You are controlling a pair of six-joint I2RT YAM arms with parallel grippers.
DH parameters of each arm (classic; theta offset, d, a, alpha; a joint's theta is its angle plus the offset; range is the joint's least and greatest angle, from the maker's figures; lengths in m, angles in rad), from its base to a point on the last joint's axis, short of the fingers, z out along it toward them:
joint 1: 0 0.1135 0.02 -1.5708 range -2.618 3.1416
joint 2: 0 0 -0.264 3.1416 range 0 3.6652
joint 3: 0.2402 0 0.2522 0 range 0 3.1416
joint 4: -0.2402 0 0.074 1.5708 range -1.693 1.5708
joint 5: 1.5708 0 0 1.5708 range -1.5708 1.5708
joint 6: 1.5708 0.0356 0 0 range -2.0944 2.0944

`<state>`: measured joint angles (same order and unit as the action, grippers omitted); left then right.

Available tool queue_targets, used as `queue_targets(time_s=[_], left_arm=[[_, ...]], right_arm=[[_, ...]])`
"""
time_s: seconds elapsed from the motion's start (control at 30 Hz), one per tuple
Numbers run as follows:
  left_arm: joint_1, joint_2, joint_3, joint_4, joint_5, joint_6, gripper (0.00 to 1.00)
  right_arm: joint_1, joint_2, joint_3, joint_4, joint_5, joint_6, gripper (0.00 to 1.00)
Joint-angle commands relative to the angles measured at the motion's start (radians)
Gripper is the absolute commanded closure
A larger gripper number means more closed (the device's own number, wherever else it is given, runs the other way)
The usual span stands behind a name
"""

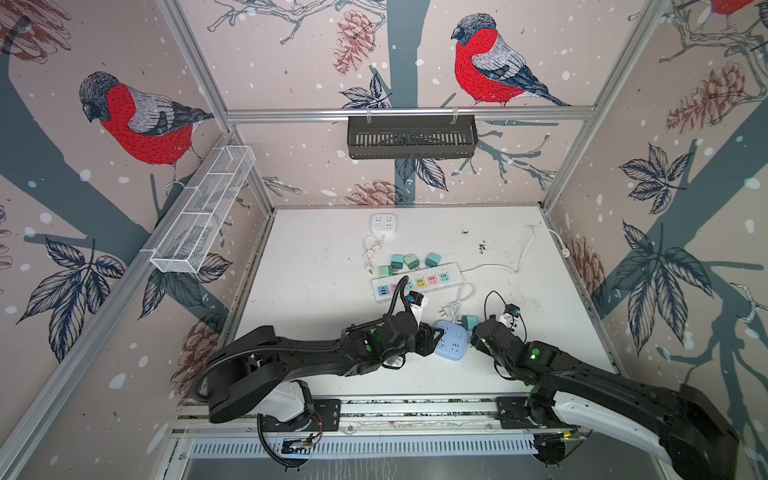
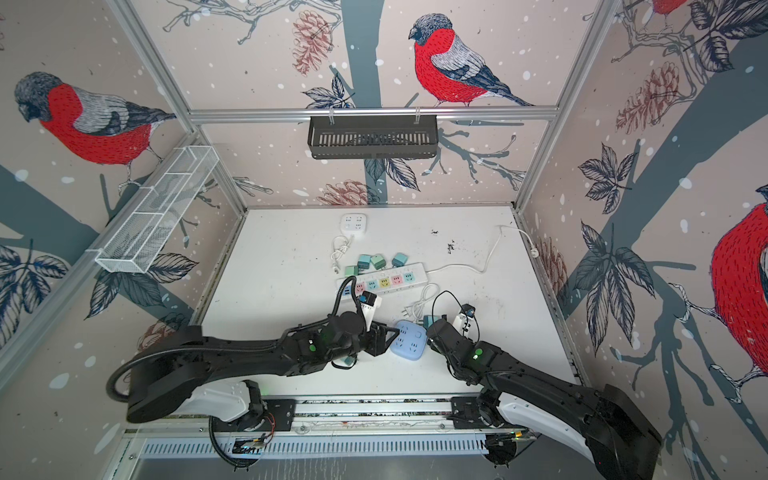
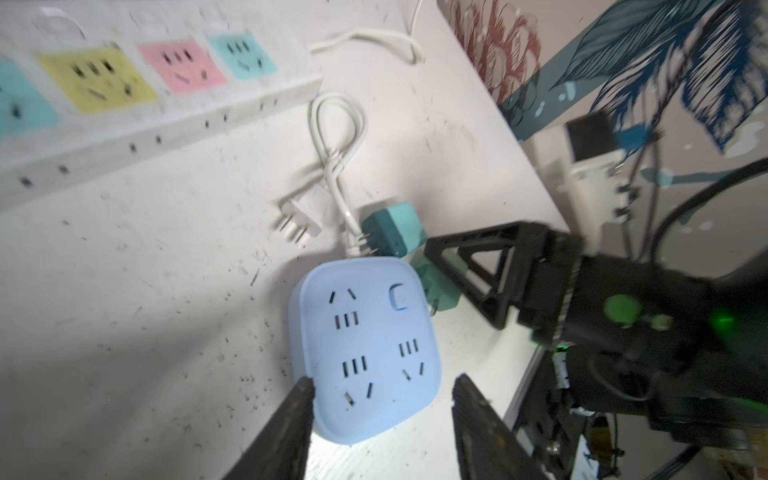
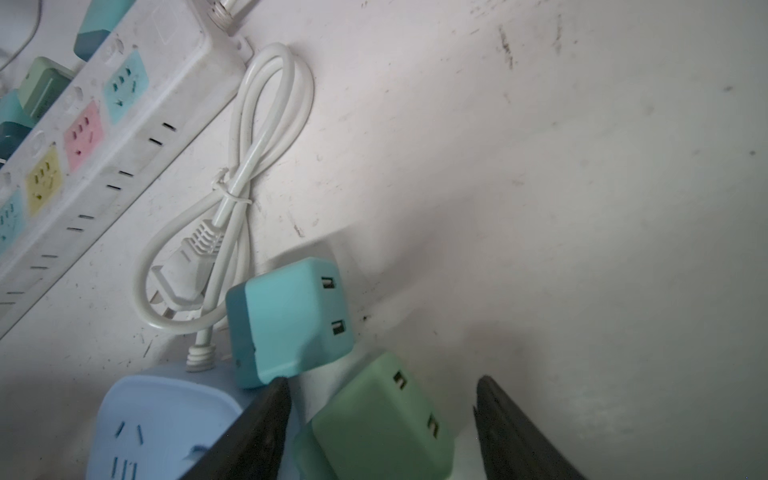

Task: Insert the plug

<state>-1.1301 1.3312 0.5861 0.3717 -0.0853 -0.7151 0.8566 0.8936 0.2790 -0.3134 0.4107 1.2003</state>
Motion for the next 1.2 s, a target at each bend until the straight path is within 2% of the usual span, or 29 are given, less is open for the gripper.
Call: queue_targets(time_s=[0.0,0.1,0.2,0.3,0.53,0.63,0.83,1.0,1.17], left_arm=[[-0.001,-0.131,0.044,-0.113,-0.163,0.048,0.29],[0.001,-0.248,0.094,-0.199,-0.286,0.073,0.16],[0.008,-0.331,0.112,-0.215,-0.419,0.118,0.04],[0.029,-0.378,0.113,-0.220,-0.476,0.139,0.04],[0.120,-0.403,0.092,-0.187,-0.373,0.151,0.04],[0.122,-0.410,0.110,-0.214,-0.382,0.164,0.03],[0.122,-0.438,0.098,-0.213,-0.361,0.122,0.03],[0.122,-0.388,0.171,-0.290,-0.337,0.053,0.03],[0.121,-0.374,0.188,-0.310,-0.333,0.063,0.03]], right_arm=[[0.000,0.043,0.013,0.018,-0.030,0.001,0.29],[0.002,0.077,0.019,0.002,-0.030,0.021,0.30],[0.002,0.082,0.010,-0.006,-0.030,0.039,0.30],[0.008,0.068,0.004,-0.040,-0.028,0.061,0.29],[0.026,0.019,-0.027,-0.081,-0.050,0.083,0.25],[0.036,0.035,-0.022,-0.082,-0.063,0.077,0.25],[0.103,0.046,0.011,-0.165,-0.019,0.137,0.30],[0.131,0.057,0.029,-0.217,-0.007,0.172,0.37],[0.142,0.044,0.017,-0.218,0.005,0.187,0.42]])
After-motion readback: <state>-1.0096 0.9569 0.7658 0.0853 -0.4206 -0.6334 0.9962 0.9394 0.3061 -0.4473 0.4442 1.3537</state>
